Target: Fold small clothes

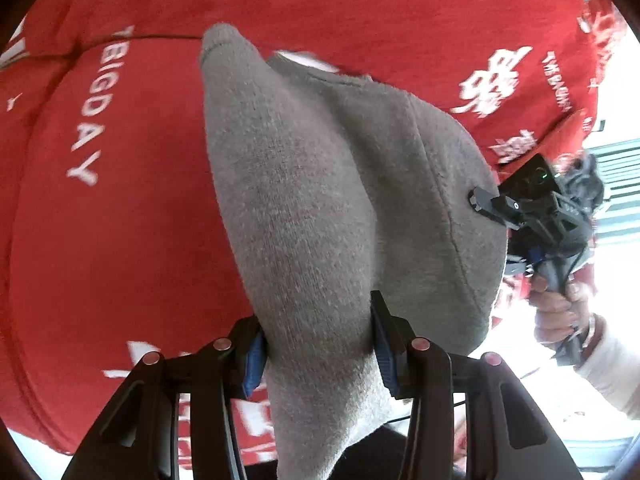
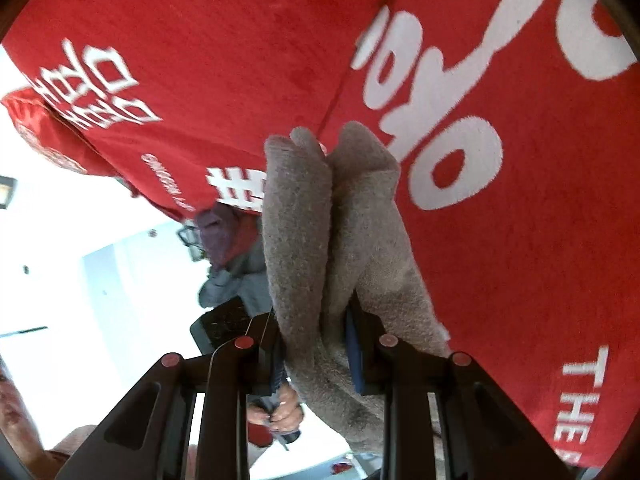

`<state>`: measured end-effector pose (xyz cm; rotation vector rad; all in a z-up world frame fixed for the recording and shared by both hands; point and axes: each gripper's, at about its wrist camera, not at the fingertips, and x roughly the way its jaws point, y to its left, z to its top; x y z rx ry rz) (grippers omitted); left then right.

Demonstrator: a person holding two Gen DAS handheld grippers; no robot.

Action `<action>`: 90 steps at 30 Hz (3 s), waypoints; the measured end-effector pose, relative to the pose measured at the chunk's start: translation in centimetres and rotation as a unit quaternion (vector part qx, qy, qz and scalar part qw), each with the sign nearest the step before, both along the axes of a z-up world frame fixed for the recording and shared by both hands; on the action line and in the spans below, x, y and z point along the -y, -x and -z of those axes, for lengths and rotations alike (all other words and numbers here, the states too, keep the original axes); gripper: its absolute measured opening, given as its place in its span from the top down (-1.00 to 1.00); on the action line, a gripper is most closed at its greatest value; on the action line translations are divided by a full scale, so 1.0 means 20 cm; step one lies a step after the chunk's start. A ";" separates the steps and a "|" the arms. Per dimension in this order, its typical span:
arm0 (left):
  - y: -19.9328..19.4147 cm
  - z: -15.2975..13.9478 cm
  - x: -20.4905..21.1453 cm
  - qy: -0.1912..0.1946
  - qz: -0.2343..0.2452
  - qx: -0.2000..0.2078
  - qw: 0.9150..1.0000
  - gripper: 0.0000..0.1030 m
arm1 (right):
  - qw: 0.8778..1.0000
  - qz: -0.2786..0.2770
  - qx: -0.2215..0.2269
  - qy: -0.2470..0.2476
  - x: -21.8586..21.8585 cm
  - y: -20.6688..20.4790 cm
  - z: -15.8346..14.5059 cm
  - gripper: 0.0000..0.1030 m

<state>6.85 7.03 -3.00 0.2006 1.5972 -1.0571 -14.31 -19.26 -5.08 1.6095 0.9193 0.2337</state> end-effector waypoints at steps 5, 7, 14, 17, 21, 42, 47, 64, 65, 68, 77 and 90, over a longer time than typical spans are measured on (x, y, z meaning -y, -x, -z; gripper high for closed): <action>-0.04 0.15 -0.08 -0.042 -0.001 0.047 0.998 0.09 | 0.989 -0.052 -0.078 0.112 0.00 -0.10 0.17 0.45; -0.04 0.14 -0.10 -0.035 -0.008 0.049 0.998 -0.04 | 0.981 -0.063 -0.098 0.155 0.04 -0.12 0.19 0.45; 0.02 0.08 -0.10 -0.077 -0.032 0.093 0.992 -0.39 | 0.923 -0.120 -0.162 0.329 0.05 -0.12 0.12 -0.03; 0.07 0.05 -0.10 -0.096 -0.027 0.117 0.988 -0.39 | 0.903 -0.107 -0.196 0.367 0.05 -0.07 0.04 -0.04; 0.12 -0.03 -0.11 -0.116 -0.034 0.174 0.977 -1.00 | 0.905 -0.088 -0.189 0.371 -0.04 0.02 -0.11 0.13; 0.16 -0.12 -0.12 -0.138 -0.043 0.176 0.974 -1.00 | 0.885 -0.144 -0.212 0.389 -0.47 0.20 -0.08 0.65; 0.19 -0.18 -0.10 -0.148 -0.032 0.171 0.974 -1.00 | 0.892 -0.120 -0.229 0.371 -0.43 0.27 -0.19 0.57; 0.31 -0.53 -0.08 -0.156 -0.009 0.163 0.974 -1.00 | 0.874 -0.120 -0.242 0.404 -0.61 0.10 -0.66 -0.54; 0.31 -0.56 -0.08 -0.151 -0.009 0.173 0.973 -1.00 | 0.874 -0.116 -0.245 0.404 -0.61 0.10 -0.67 -0.60; 0.32 -0.65 -0.07 -0.138 0.003 0.201 0.970 -1.00 | 0.870 -0.105 -0.254 0.409 -0.61 0.09 -0.73 -0.72; 0.30 -0.75 -0.01 -0.144 0.034 0.198 0.969 -1.00 | 0.833 -0.087 -0.280 0.469 -0.59 0.09 -0.90 -0.74; 0.27 -0.78 -0.07 -0.179 0.023 0.205 0.962 -1.00 | 0.833 -0.120 -0.317 0.438 -0.68 0.12 -0.88 -0.74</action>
